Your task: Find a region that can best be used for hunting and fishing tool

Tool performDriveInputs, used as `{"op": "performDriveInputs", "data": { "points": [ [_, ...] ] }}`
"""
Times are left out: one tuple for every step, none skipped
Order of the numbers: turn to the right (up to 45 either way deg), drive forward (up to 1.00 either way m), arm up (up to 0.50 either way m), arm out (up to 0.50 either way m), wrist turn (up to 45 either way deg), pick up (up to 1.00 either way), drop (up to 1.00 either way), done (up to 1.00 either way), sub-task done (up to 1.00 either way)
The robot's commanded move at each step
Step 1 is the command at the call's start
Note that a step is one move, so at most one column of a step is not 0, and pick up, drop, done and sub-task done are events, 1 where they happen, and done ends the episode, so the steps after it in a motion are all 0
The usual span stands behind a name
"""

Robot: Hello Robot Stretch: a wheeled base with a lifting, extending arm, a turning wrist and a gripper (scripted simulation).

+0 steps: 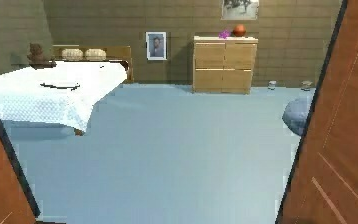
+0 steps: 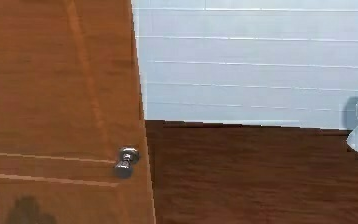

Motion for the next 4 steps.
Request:
{"op": "performDriveInputs", "data": {
  "points": [
    [0.0,0.40,0.00,0.00,0.0,0.00,0.00,0.00,0.00],
    [12.0,0.00,0.00,0.00,0.0,0.00,0.00,0.00,0.00],
    [0.0,0.95,0.00,0.00,0.0,0.00,0.00,0.00,0.00],
    [45.0,0.00,0.00,0.00,0.0,0.00,0.00,0.00,0.00]
  ]
}}
